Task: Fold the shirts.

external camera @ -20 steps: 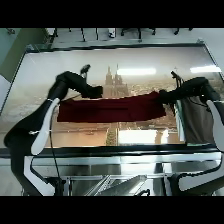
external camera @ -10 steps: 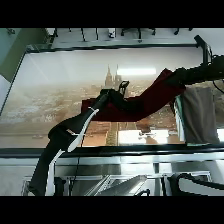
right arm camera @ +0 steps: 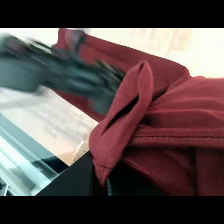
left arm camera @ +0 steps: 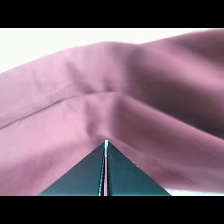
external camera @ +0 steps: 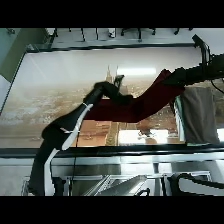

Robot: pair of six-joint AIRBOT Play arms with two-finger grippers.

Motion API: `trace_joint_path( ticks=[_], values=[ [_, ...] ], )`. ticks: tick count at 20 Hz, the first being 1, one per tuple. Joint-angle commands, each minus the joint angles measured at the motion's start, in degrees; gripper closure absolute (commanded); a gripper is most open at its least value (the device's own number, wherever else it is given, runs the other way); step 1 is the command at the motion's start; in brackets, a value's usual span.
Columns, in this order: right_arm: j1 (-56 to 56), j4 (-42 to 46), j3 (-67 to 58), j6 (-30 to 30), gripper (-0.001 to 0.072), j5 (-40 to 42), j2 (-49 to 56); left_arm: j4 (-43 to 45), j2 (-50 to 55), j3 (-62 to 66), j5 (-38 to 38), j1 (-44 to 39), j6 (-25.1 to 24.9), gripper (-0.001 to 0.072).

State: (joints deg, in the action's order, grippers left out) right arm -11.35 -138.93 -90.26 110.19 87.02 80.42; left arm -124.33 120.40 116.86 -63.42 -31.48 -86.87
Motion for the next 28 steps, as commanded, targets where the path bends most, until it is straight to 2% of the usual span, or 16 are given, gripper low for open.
trace_joint_path(
  ticks=[1, 3, 6, 9, 11, 12, 13, 14, 15, 17, 20, 24, 26, 28],
  values=[
    [0.96, -0.22, -0.07, -1.86, 0.0696, -0.09, 0.24, -1.64, -12.68, 0.07, -9.57, 8.33, -3.82, 0.0691],
    [4.52, -0.44, -0.04, -3.96, 0.0696, -2.67, 0.24, -1.20, -22.80, 0.04, -13.60, 14.86, -4.72, 0.0691],
    [16.22, -0.39, 0.02, -7.19, 0.0695, -15.26, 0.96, -1.18, -36.52, 0.04, -15.82, 25.44, -5.11, 0.0691],
    [33.42, -0.44, 0.00, -9.05, 0.0694, -36.26, 6.25, -1.18, -45.55, 0.04, -16.55, 34.10, -5.20, 0.0691],
    [45.40, -0.35, 0.00, -10.54, 0.0693, -54.99, 13.29, -1.20, -49.92, -1.75, -16.09, 38.32, -5.22, 0.0691],
    [50.95, -0.15, 0.00, -10.49, 0.0591, -64.72, 17.90, -1.22, -52.24, -4.46, -14.91, 39.89, -5.27, 0.0691],
    [55.25, -0.17, -0.04, -10.43, 0.0265, -72.83, 22.49, -1.22, -54.23, -7.50, -13.81, 40.81, -5.42, 0.0691],
    [58.42, -0.20, -0.11, -10.64, 0.0049, -78.62, 26.93, -1.22, -56.28, -11.21, -12.63, 41.38, -6.34, 0.0691],
    [59.65, -0.17, -0.09, -11.10, 0.0051, -79.38, 29.53, -1.25, -57.90, -14.58, -11.76, 41.75, -6.75, 0.0691],
    [58.03, 0.44, -0.09, -12.11, 0.0051, -73.05, 30.16, -1.25, -60.41, -20.22, -10.14, 41.77, -7.67, 0.0691],
    [48.41, 3.80, -0.09, -12.09, 0.0051, -59.23, 24.28, -1.27, -62.99, -25.42, -7.96, 41.75, -8.26, 0.0691],
    [29.88, 7.74, -0.09, -12.13, 0.0050, -33.59, 15.08, -1.25, -65.31, -28.22, -7.04, 41.77, -9.14, 0.0691],
    [21.46, 7.93, -0.07, -12.85, 0.0042, -22.71, 13.92, -1.25, -65.94, -28.28, -7.02, 41.77, -9.14, 0.0691],
    [16.15, 8.26, 1.66, -13.60, 0.0011, -17.90, 14.45, -1.25, -66.18, -28.28, -7.06, 41.75, -9.14, 0.0691]
  ],
)
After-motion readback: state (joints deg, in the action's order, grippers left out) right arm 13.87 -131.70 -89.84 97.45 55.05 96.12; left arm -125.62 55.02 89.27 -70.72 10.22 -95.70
